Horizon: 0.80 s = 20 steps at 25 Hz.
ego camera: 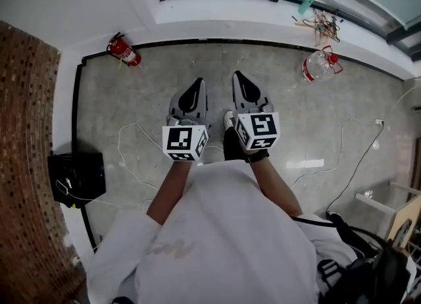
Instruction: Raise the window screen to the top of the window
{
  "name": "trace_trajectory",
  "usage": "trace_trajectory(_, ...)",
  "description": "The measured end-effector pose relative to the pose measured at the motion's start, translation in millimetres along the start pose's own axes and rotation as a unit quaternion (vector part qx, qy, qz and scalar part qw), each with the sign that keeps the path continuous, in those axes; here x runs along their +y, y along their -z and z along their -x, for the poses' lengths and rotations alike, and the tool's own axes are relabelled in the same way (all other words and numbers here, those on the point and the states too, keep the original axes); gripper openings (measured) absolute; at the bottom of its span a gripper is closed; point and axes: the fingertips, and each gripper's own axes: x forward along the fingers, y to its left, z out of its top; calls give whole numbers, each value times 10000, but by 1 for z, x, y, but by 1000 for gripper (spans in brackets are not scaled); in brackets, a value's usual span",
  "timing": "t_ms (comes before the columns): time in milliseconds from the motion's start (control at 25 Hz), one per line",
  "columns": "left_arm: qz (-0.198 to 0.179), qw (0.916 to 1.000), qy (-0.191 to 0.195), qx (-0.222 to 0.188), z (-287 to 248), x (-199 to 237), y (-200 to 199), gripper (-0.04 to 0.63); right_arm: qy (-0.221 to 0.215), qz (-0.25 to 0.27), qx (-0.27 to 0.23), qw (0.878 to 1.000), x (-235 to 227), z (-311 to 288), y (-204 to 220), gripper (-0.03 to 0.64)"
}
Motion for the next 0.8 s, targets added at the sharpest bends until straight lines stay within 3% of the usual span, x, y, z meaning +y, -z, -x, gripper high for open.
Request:
trace_trajectory(160, -179, 9996, -154, -124, -83, 23, -28, 2, -305, -59, -463, 9984, -49, -64, -46, 2)
trace_trajectory(360, -369, 9978, -217, -505, -182, 31, -70, 2, -584, 323, -948, 9933, -110, -130, -103, 2)
trace_trajectory(640, -220, 9992, -325, -107, -256, 52, -50, 2, -1169, 621, -1097, 9851, -146, -191, -117, 2)
trace_trajectory(800, -155, 9996, -245, 50, -313, 80, -38, 2, -881, 298, -1063, 9900, -180, -241, -109, 2)
